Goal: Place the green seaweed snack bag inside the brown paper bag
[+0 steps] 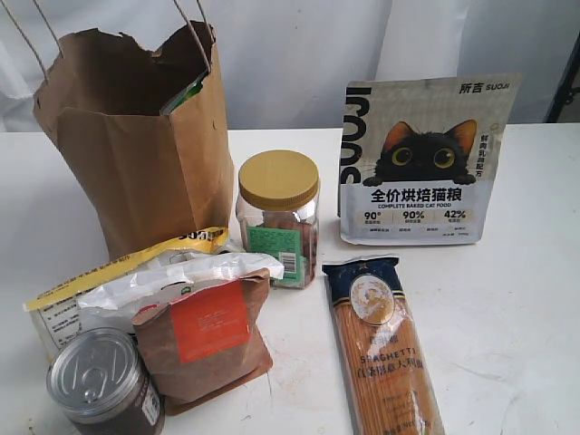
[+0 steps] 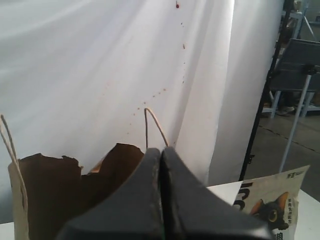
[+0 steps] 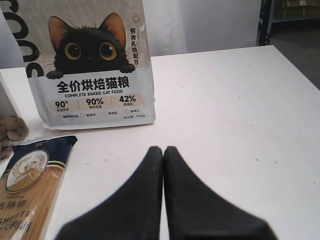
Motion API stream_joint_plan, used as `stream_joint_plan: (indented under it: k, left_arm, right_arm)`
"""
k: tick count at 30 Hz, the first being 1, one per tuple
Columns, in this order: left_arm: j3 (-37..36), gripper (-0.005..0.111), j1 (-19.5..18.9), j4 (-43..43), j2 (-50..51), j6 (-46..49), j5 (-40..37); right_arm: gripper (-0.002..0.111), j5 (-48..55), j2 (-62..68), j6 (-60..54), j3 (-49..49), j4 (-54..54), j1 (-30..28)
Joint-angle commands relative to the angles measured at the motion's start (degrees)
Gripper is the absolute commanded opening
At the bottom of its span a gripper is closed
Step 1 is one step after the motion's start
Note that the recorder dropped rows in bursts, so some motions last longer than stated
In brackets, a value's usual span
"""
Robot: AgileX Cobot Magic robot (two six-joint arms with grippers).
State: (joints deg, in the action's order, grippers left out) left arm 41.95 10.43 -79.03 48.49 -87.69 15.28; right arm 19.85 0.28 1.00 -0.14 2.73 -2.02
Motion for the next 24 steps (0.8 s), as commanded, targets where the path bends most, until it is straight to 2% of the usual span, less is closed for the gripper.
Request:
stream_joint_plan:
  k: [1,4,11,15,24]
  left_arm:
    - [-3.81,0.000,-0.18,-0.98,-3.87,-3.13,1.36]
    - [-6.75,0.000,-0.18,-3.88,-5.26,-9.15,2.20]
    - [-11.78,0.001,-0.18,-4.60,-5.24,-9.65,6.49]
    - [-11.91,0.001,-0.18,-5.90,-5.24,-9.28,10.38]
    - [-11.91,0.001,-0.18,-5.90,-5.24,-9.06,9.82]
  right_arm:
    - [0.000,-0.10,-0.28,-0.21,0.14,0.13,-0.32]
    - [0.000,-0.10,-0.28,-0.21,0.14,0.13,-0.32]
    - [0.000,-0.10,-0.28,-0.21,0.14,0.13,-0.32]
    - [0.000,-0.10,-0.28,-0.21,0.14,0.13,-0.32]
    - [0.000,-0.10,-0.28,-0.21,0.14,0.13,-0.32]
